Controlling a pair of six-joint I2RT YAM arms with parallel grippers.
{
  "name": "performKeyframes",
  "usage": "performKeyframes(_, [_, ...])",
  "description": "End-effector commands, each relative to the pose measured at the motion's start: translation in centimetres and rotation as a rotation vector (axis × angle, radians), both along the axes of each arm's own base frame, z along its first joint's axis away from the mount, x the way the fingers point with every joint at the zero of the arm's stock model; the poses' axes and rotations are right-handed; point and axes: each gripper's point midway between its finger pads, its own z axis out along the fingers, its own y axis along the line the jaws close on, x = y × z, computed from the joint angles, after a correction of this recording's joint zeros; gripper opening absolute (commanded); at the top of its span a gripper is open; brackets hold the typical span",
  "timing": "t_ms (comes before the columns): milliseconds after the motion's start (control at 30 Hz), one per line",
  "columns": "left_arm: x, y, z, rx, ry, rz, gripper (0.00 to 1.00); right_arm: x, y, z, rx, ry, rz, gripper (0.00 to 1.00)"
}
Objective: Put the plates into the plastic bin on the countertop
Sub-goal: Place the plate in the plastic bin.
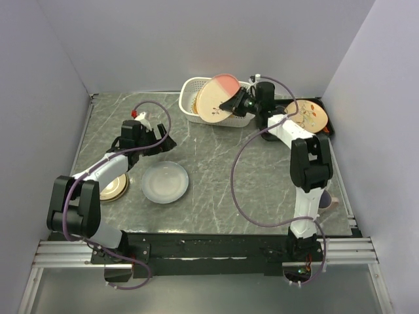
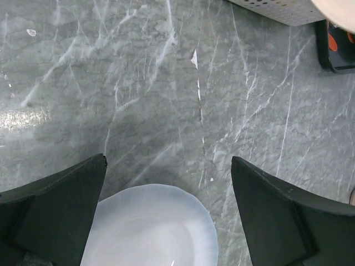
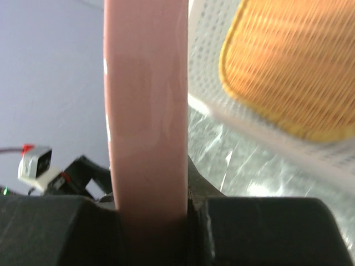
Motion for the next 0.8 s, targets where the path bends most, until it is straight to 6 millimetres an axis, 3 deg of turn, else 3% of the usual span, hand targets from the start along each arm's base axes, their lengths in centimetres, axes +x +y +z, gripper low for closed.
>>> performKeyframes(0, [0.8, -0.4, 1.2, -0.017, -0.049, -0.022, 0.99, 2.6, 0.3, 8.0, 0.086, -0.207, 0.028, 0.0])
performKeyframes(400, [0.7, -0.4, 0.9, -0.013, -0.042, -0.026, 0.99, 7.1, 0.4, 7.3, 0.096, -0.185, 0.004, 0.0])
performKeyframes(767, [0.7, -0.6, 0.5, -0.012, -0.029, -0.036, 0.99, 9.3, 0.5, 6.6, 0.113, -0.173, -0.022, 0.0])
